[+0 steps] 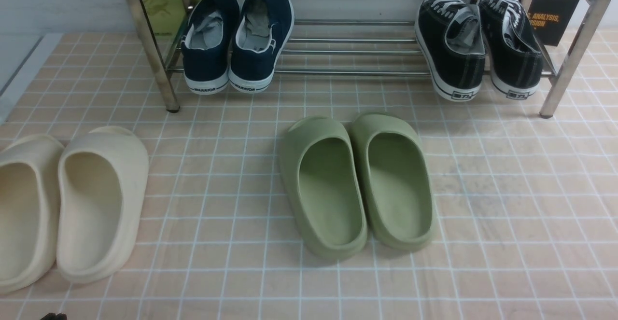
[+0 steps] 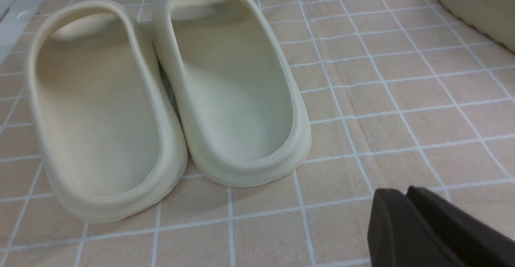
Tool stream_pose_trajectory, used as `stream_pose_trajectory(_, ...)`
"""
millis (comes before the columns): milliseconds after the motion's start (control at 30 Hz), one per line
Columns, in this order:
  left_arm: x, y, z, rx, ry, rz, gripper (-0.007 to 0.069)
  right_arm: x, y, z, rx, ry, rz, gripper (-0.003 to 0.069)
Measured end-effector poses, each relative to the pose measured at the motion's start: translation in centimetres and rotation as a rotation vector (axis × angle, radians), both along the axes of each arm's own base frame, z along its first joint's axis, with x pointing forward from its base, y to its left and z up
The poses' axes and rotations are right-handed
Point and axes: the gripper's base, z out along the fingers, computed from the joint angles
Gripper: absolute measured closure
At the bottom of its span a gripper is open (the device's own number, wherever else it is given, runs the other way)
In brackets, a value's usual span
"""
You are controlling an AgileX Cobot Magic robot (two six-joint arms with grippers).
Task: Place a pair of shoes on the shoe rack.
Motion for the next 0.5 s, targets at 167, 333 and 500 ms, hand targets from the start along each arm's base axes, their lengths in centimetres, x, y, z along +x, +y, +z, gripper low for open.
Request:
stream_pose_trajectory(167,0.00,0.00,0.00,0.000,0.000,0.000,0.0566,0.00,0.00,0.00,0.000,0.000,0.000,0.0419)
stream_pose_trajectory(333,0.00,0.00,0.00,0.000,0.000,0.000,0.0563,0.00,0.00,0.00,0.000,0.000,0.000,0.0419)
stream_pose_trajectory(500,0.00,0.00,0.00,0.000,0.000,0.000,0.0555,0.00,0.00,0.00,0.000,0.000,0.000,0.0419)
